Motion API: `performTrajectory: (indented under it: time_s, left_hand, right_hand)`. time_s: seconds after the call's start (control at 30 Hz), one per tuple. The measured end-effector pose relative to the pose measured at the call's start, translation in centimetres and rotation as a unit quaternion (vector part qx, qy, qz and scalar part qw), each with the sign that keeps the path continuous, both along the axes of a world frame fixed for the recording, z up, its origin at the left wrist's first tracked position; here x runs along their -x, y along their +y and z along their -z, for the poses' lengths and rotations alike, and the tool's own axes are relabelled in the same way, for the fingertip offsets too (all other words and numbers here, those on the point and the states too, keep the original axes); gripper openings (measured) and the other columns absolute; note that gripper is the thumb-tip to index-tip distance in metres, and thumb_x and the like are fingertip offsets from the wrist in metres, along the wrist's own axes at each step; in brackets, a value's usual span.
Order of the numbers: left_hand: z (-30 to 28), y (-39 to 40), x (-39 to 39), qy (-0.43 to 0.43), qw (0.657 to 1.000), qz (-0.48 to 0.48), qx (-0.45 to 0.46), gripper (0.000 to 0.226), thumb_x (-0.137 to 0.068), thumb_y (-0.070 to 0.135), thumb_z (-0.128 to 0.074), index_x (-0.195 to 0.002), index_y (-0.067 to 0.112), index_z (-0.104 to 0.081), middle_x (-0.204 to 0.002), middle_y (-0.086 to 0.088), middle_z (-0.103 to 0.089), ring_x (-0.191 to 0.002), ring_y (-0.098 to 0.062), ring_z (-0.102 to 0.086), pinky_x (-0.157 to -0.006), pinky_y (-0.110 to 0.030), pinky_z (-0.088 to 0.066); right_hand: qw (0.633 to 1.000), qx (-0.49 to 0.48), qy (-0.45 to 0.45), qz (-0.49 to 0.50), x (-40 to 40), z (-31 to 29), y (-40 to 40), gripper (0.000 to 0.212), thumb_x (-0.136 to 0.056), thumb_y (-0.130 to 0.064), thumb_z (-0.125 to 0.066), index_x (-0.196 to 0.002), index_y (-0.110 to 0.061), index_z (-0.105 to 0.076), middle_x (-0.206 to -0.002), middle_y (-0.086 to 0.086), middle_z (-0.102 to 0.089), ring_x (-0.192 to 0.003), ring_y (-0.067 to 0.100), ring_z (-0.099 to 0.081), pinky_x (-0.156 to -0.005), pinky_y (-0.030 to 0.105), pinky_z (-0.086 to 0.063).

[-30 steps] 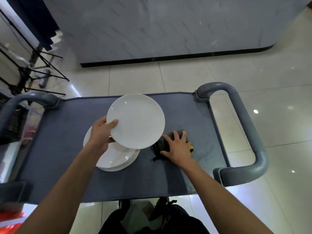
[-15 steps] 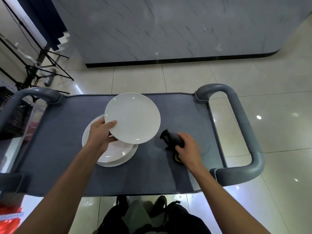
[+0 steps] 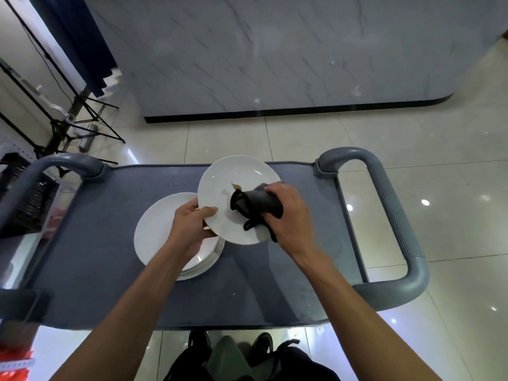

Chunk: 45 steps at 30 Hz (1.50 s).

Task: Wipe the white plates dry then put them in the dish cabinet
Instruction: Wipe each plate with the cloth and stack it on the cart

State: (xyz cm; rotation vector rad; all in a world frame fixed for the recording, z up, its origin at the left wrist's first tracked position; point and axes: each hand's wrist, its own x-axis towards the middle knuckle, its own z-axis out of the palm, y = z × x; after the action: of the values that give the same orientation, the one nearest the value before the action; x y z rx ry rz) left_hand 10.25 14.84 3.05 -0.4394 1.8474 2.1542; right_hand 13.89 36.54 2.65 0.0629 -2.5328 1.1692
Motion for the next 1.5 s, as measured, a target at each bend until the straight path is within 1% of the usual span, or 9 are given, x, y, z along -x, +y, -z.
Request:
performTrajectory:
  time_s: [0.1, 0.17, 0.23, 0.47, 0.67, 0.8, 1.1, 1.37, 1.5]
  left_hand:
    - [-0.3, 0.4, -0.2, 0.010, 1.000, -0.002, 0.013, 0.024, -0.089, -0.004, -0.060, -0.108, 0.006, -0.070, -0.096, -0.017, -0.075, -0.082, -0.035, -0.070, -0.066, -0.048, -0.060]
    - [-0.4, 0.4, -0.4, 0.013, 1.000, -0.013, 0.014, 0.024, -0.088, -0.005, -0.060, -0.106, 0.006, -0.071, -0.093, -0.016, -0.074, -0.079, -0.035, -0.070, -0.066, -0.049, -0.060]
    - [-0.5, 0.3, -0.4, 0.015, 1.000, -0.019, 0.013, 0.025, -0.087, -0.006, -0.060, -0.104, 0.006, -0.072, -0.091, -0.017, -0.074, -0.077, -0.034, -0.069, -0.068, -0.052, -0.060]
    - [-0.9, 0.7, -1.0, 0.021, 1.000, 0.018, 0.009, 0.031, -0.083, -0.012, -0.057, -0.103, 0.006, -0.073, -0.090, -0.019, -0.073, -0.075, -0.034, -0.071, -0.065, -0.048, -0.060]
    - [-1.4, 1.3, -1.5, 0.022, 0.998, 0.053, 0.030, 0.032, -0.081, -0.017, -0.055, -0.104, -0.001, -0.069, -0.095, -0.026, -0.071, -0.082, -0.042, -0.067, -0.069, -0.055, -0.058]
    - [-1.7, 1.6, -2.0, 0.019, 0.999, 0.048, 0.010, 0.034, -0.082, -0.016, -0.054, -0.108, 0.001, -0.069, -0.103, -0.026, -0.070, -0.090, -0.046, -0.067, -0.078, -0.063, -0.056]
    - [-2.4, 0.3, -2.0, 0.033, 0.999, 0.013, 0.006, 0.032, -0.081, -0.012, -0.061, -0.107, 0.004, -0.070, -0.097, -0.016, -0.073, -0.084, -0.036, -0.069, -0.069, -0.049, -0.059]
    - [-2.6, 0.0, -1.3, 0.026, 0.999, -0.043, -0.012, 0.030, -0.080, -0.011, -0.063, -0.104, 0.006, -0.069, -0.096, -0.012, -0.073, -0.082, -0.034, -0.068, -0.063, -0.044, -0.060]
    - [-2.7, 0.1, -0.8, 0.028, 0.998, -0.059, -0.015, 0.031, -0.080, -0.011, -0.063, -0.104, 0.008, -0.069, -0.099, -0.012, -0.071, -0.082, -0.033, -0.066, -0.068, -0.046, -0.059]
  right_hand:
    - [0.995, -0.094, -0.025, -0.003, 0.2, 0.4, -1.3, 0.051, -0.084, -0.014, -0.072, -0.133, -0.015, -0.060, -0.141, 0.001, -0.055, -0.138, 0.027, -0.043, -0.105, 0.049, -0.044]
    - [0.989, -0.137, -0.048, -0.019, -0.5, 1.0, -1.9, 0.058, -0.091, -0.025, -0.063, -0.147, -0.019, -0.047, -0.156, 0.000, -0.041, -0.151, 0.029, -0.023, -0.113, 0.049, -0.032]
    - [0.984, -0.169, -0.032, -0.050, -1.5, 1.9, -2.0, 0.062, -0.095, -0.027, -0.057, -0.153, -0.020, -0.038, -0.162, 0.000, -0.031, -0.154, 0.030, -0.013, -0.118, 0.051, -0.022]
    - [0.984, -0.175, 0.012, -0.017, -1.7, 2.1, -2.5, 0.052, -0.098, -0.016, -0.057, -0.148, -0.026, -0.045, -0.158, 0.001, -0.039, -0.151, 0.035, -0.022, -0.117, 0.054, -0.027]
    - [0.989, -0.149, 0.007, -0.011, 1.4, -0.5, -3.8, 0.049, -0.100, -0.018, -0.052, -0.147, -0.029, -0.046, -0.159, -0.001, -0.037, -0.154, 0.032, -0.014, -0.118, 0.055, -0.021]
    - [0.983, -0.178, 0.040, -0.014, 2.8, -2.1, -5.0, 0.048, -0.100, -0.018, -0.050, -0.146, -0.029, -0.046, -0.158, 0.000, -0.038, -0.153, 0.032, -0.015, -0.117, 0.055, -0.021]
    - [0.985, -0.163, 0.050, 0.038, 4.7, -3.2, -3.9, 0.046, -0.099, -0.014, -0.051, -0.143, -0.028, -0.050, -0.158, -0.001, -0.039, -0.154, 0.029, -0.014, -0.119, 0.053, -0.018]
    - [0.979, -0.187, 0.013, 0.077, 2.7, -1.5, -0.9, 0.049, -0.095, -0.011, -0.056, -0.141, -0.027, -0.051, -0.158, -0.002, -0.038, -0.153, 0.031, -0.017, -0.116, 0.055, -0.021]
    - [0.977, -0.206, 0.007, 0.061, 0.5, 0.1, -0.9, 0.052, -0.092, -0.010, -0.060, -0.140, -0.027, -0.052, -0.157, 0.000, -0.040, -0.152, 0.034, -0.019, -0.115, 0.057, -0.025]
